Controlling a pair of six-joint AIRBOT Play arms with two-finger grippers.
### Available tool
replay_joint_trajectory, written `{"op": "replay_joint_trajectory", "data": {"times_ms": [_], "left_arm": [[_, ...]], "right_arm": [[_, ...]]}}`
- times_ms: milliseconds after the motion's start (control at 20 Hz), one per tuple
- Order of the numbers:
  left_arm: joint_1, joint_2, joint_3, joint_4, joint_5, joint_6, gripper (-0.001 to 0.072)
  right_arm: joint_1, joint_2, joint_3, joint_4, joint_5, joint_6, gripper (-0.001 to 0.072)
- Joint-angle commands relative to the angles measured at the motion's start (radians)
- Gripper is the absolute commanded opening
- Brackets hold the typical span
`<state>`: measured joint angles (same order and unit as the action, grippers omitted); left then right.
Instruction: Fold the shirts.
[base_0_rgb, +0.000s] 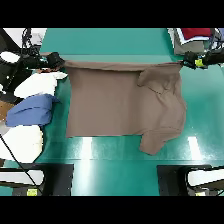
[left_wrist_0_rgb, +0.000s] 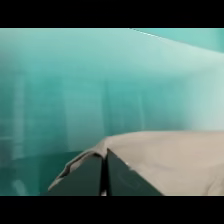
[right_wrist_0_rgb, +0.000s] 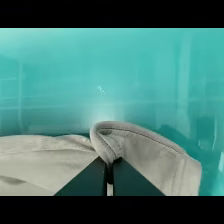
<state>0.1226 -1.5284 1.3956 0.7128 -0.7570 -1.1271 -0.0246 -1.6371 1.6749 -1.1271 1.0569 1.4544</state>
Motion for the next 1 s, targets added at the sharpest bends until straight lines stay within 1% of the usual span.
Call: {"op": "replay_joint_trajectory", "data": {"times_ms": [0, 50, 150, 350, 500, 550, 600, 650, 700, 800, 950], "left_arm": [[0.002, -0.014, 0.01, 0.104, -0.129, 0.01, 0.0023], [-0.002, -0.014, -0.01, 0.13, -0.156, 0.009, 0.0024], [-0.002, -0.014, -0.072, 0.141, -0.163, 0.009, 0.0024], [-0.002, -0.014, -0.195, 0.148, -0.165, 0.008, 0.0024], [-0.002, -0.014, -0.205, 0.168, -0.207, -0.008, 0.0025], [-0.002, -0.014, -0.205, 0.171, -0.224, -0.03, 0.0169], [-0.001, -0.014, -0.205, 0.171, -0.248, -0.053, 0.0463], [0.003, -0.014, -0.201, 0.171, -0.281, -0.077, 0.0483], [0.013, -0.01, -0.197, 0.171, -0.324, -0.08, 0.0486], [0.051, 0.028, -0.196, 0.189, -0.41, -0.077, 0.0485], [0.097, 0.138, -0.275, 0.304, -0.533, -0.077, 0.0485]], "right_arm": [[0.003, 0.012, -0.021, -0.075, 0.111, -0.037, 0.0012], [0.013, 0.026, -0.066, -0.117, 0.121, -0.033, 0.0012], [0.022, 0.055, -0.16, -0.159, 0.117, -0.014, 0.0012], [0.022, 0.1, -0.317, -0.156, 0.064, 0.023, 0.0013], [0.029, 0.107, -0.365, -0.148, 0.066, 0.023, 0.0014], [0.029, 0.107, -0.363, -0.141, 0.076, 0.027, 0.0023], [0.029, 0.107, -0.354, -0.119, 0.095, 0.027, 0.0156], [0.022, 0.108, -0.337, -0.099, 0.121, 0.027, 0.0308], [0.012, 0.112, -0.315, -0.089, 0.168, 0.026, 0.0311], [-0.013, 0.154, -0.312, -0.097, 0.27, -0.014, 0.0311], [-0.084, 0.292, -0.438, -0.08, 0.332, -0.045, 0.0311]]}}
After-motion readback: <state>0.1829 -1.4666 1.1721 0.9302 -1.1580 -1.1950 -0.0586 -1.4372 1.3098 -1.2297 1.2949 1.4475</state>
